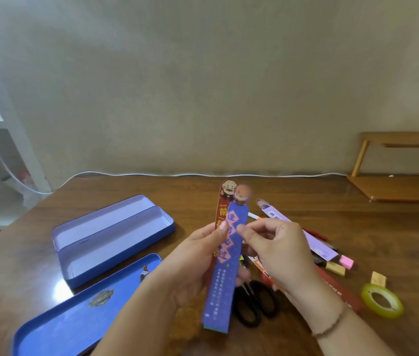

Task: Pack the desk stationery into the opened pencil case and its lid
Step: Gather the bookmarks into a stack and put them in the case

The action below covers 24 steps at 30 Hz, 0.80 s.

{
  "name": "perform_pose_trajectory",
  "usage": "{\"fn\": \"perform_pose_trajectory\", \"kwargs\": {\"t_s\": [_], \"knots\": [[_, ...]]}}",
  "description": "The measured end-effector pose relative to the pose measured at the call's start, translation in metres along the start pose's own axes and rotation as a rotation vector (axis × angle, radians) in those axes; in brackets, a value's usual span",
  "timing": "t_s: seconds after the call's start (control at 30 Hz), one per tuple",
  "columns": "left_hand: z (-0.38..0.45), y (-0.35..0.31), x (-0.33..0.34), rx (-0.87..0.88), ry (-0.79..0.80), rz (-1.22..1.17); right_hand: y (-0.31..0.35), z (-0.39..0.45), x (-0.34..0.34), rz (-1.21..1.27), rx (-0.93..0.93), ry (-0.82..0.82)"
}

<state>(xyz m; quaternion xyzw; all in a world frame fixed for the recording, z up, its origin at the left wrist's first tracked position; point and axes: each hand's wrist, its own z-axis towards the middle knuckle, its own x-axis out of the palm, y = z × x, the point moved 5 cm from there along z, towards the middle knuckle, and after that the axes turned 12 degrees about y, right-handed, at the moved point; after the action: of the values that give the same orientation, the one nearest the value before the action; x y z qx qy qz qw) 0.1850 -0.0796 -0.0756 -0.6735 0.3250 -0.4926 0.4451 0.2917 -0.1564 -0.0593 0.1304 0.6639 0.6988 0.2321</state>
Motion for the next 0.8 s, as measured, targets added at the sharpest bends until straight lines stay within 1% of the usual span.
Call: {"fn": "perform_pose_trajectory", "kwargs": {"t_s": [0.03,0.07,0.1,0.13,0.17,0.2,0.23,0.27,0.37,0.5,0.63,0.7,0.73,0.8], "knots": [[0.0,-0.001,-0.003,0.017,-0.031,0.029,0.001,0.0,0.001,-0.047,-0.031,-0.001],[0.001,-0.001,-0.008,0.024,-0.074,0.049,0.003,0.0,-0.002,-0.154,-0.052,-0.021],[0.0,-0.002,-0.014,0.027,-0.123,0.04,0.005,0.0,-0.007,-0.331,-0.046,-0.053],[0.0,-0.002,-0.019,0.031,-0.168,-0.002,0.007,-0.001,-0.014,-0.561,-0.002,-0.081],[0.0,-0.003,-0.025,0.041,-0.204,-0.059,0.007,-0.002,-0.02,-0.806,0.085,-0.083],[0.0,-0.004,-0.029,0.05,-0.232,-0.112,0.008,-0.005,-0.025,-1.0,0.186,-0.066],[0.0,-0.005,-0.032,0.055,-0.251,-0.154,0.007,-0.007,-0.029,-1.11,0.273,-0.034],[0.0,-0.005,-0.035,0.057,-0.257,-0.189,0.005,-0.008,-0.031,-1.154,0.333,0.006],[0.0,-0.003,-0.035,0.062,-0.237,-0.258,-0.001,-0.01,-0.03,-1.176,0.426,0.09],[0.0,-0.001,-0.035,0.028,-0.239,-0.248,-0.003,-0.008,-0.03,-1.166,0.438,0.095],[-0.002,-0.001,-0.033,0.027,-0.262,-0.239,-0.01,-0.004,-0.038,-1.076,0.452,0.11],[-0.003,-0.001,-0.032,0.023,-0.276,-0.223,-0.011,0.0,-0.051,-0.927,0.407,0.066],[-0.003,-0.001,-0.032,0.021,-0.283,-0.203,-0.007,0.0,-0.059,-0.811,0.364,0.031],[-0.003,-0.003,-0.026,0.035,-0.285,-0.143,0.005,-0.003,-0.067,-0.477,0.264,-0.017]]}}
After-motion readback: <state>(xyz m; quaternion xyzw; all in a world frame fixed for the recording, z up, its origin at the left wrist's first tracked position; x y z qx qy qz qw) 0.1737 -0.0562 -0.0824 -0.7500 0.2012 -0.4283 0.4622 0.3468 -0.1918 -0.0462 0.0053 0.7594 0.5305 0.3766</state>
